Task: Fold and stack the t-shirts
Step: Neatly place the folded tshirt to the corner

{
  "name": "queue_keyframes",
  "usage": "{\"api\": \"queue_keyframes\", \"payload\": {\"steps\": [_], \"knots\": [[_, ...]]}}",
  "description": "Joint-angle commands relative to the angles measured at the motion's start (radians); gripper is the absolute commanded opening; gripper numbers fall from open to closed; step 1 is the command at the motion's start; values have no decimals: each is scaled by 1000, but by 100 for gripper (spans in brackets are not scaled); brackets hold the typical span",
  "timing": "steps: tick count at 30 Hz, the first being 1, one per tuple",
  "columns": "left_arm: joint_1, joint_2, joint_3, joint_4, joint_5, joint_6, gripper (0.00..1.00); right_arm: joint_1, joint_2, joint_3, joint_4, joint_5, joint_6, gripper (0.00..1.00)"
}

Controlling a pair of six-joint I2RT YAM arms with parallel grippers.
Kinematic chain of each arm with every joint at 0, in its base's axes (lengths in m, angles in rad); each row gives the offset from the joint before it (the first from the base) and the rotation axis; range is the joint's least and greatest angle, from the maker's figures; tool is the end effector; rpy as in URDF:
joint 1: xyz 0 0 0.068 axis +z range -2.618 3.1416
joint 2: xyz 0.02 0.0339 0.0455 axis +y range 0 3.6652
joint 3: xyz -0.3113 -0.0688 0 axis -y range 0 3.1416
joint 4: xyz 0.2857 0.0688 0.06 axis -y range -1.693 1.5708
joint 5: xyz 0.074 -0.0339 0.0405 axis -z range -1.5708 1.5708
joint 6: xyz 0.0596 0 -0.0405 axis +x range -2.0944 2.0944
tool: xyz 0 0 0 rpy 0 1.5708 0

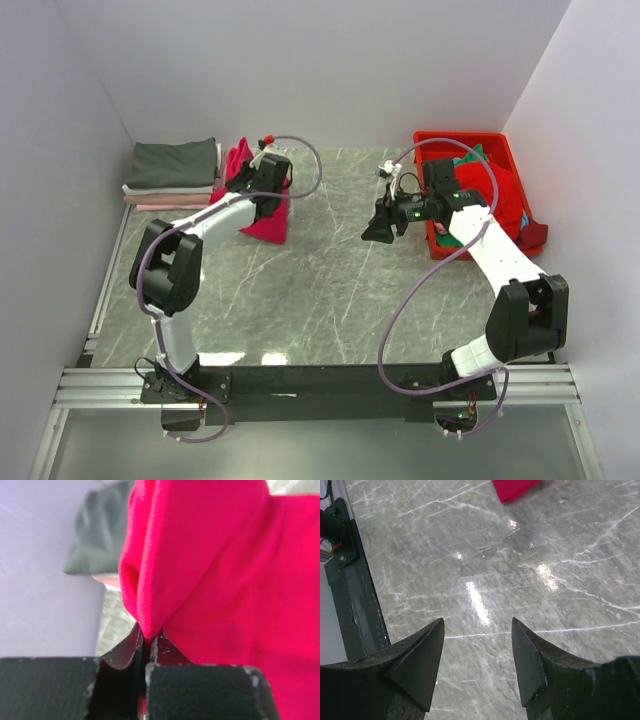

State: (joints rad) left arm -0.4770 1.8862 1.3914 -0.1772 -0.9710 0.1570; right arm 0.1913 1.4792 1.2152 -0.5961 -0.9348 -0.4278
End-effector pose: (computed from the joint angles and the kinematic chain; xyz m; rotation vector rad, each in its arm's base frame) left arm 0.4497 -0.1770 0.2596 0.1379 2.0312 0.8761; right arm 0.3388 0.1144 0.3239 -1.0430 1.9336 0.9877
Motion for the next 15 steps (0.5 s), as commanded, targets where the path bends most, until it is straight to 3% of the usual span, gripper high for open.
{"api": "queue_keyframes", "payload": {"steps": [1, 15], "knots": [[26, -13, 118, 48, -49, 91, 0, -13, -60, 0, -5, -39, -19, 63], [70, 106, 392, 19, -55, 187, 0, -27, -63, 0, -16, -71, -32, 63]]}}
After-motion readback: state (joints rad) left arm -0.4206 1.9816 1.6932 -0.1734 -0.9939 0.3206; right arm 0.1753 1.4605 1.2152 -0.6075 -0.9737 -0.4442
